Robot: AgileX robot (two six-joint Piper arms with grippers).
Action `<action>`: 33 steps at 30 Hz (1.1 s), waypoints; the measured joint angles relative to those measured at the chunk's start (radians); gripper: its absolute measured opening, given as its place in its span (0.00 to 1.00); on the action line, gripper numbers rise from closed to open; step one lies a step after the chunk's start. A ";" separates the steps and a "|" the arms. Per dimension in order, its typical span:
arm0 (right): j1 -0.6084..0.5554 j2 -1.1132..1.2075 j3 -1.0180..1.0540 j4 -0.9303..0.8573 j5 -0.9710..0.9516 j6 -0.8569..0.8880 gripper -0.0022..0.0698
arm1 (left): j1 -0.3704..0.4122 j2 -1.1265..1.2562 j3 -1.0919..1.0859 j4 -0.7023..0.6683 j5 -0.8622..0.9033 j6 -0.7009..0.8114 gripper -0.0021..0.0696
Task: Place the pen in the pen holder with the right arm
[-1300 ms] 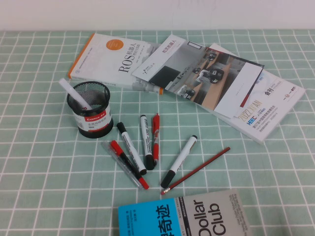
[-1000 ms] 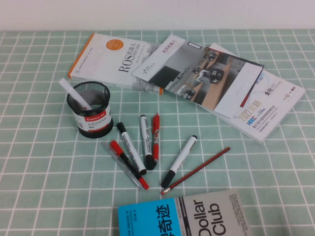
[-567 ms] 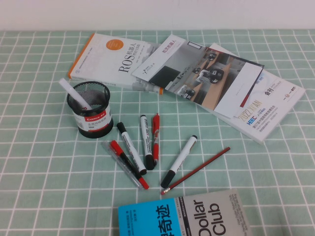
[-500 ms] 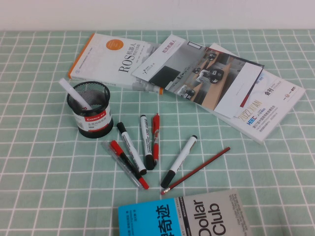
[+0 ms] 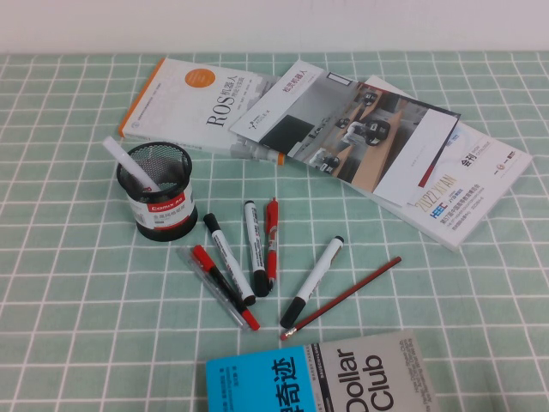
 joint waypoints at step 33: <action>0.000 0.515 -0.411 0.490 0.311 -0.064 0.00 | 0.000 0.000 0.000 0.000 0.000 0.000 0.02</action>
